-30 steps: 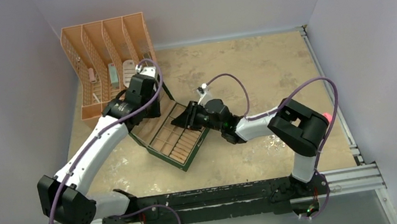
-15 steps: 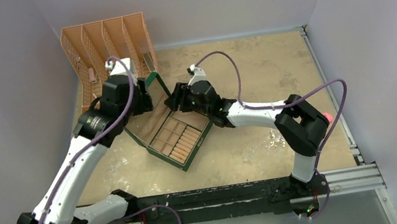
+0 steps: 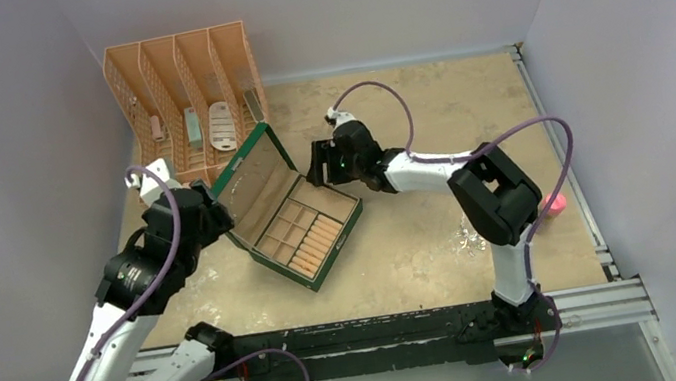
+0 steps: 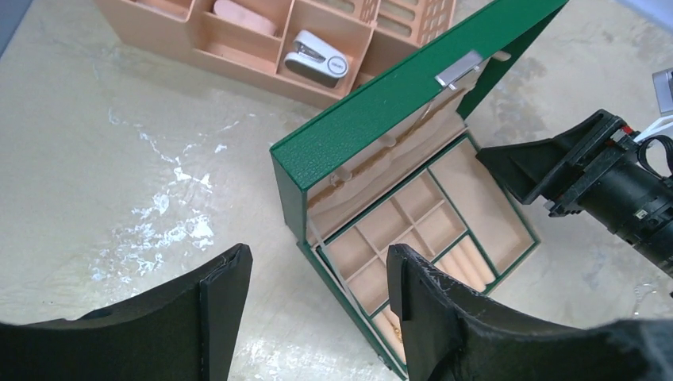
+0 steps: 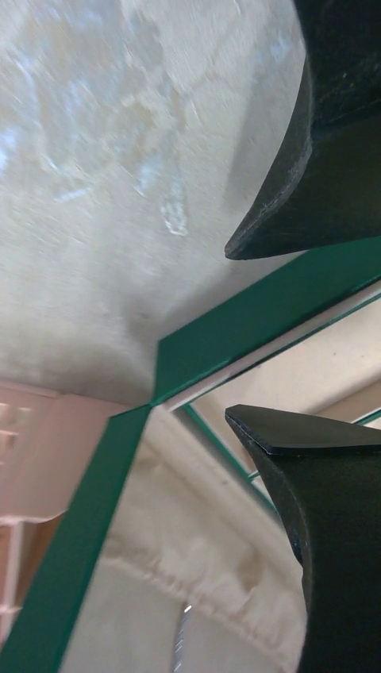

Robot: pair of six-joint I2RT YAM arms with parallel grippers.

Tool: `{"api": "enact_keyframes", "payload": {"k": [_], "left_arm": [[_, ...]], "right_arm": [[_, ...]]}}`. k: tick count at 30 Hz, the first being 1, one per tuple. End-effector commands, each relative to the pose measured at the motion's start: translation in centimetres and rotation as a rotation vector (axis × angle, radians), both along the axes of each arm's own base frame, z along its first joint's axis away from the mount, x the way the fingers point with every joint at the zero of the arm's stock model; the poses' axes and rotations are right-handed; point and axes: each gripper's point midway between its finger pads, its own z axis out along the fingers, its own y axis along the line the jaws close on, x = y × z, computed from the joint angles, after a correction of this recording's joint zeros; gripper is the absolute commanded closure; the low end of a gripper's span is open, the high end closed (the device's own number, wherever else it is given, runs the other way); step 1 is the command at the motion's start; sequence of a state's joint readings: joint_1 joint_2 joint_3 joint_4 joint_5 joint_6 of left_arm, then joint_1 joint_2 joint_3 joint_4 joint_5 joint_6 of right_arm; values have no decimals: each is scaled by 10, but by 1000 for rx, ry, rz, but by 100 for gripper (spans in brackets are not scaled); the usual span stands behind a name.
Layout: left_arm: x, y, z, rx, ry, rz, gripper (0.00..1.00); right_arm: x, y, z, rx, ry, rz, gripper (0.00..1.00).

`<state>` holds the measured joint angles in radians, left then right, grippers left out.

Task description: Organize the mixed jewelry

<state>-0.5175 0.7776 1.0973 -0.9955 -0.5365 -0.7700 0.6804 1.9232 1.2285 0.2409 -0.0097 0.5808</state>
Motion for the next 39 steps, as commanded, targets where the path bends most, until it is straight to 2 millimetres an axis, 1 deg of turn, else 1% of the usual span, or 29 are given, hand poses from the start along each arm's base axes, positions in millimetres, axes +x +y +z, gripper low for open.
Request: {"api": "enact_keyframes", "payload": {"k": [1,5,8,12,16,19,22,24,26,29,34,36,39], "left_arm": [[12,-6,-17,1,4,3,37],[17,-6,-39,37,62,28,37],[22,-4,-50,62,84,52,36],[33,-3,-54,94,60,65,37],[37,11,-61,149,78,160,37],[41,11,-65,160,87,180,37],[53,5,-65,176,51,137,37],[60,0,-63,175,14,105,38],[69,-8,-54,165,-37,65,39],[82,-25,-38,147,-116,-33,41],[94,-47,-30,117,-174,-140,44],[99,-61,-27,102,-196,-213,44],[106,-77,-23,86,-218,-281,45]], "right_arm": [[-20,16,6,40,16,126,30],[-32,18,0,72,52,160,31],[-42,16,-4,102,93,176,34],[-56,8,-11,126,139,160,38],[-72,1,-9,173,159,157,40],[-85,-3,-8,214,174,161,40],[-95,-6,-8,248,191,161,41],[-101,-9,-9,265,198,159,42],[-108,-13,-10,281,206,156,42],[-116,-19,-13,298,215,136,43],[-124,-30,-20,292,250,90,44],[-123,-34,-19,284,252,60,45],[-112,-43,-11,255,221,-12,45]]}}
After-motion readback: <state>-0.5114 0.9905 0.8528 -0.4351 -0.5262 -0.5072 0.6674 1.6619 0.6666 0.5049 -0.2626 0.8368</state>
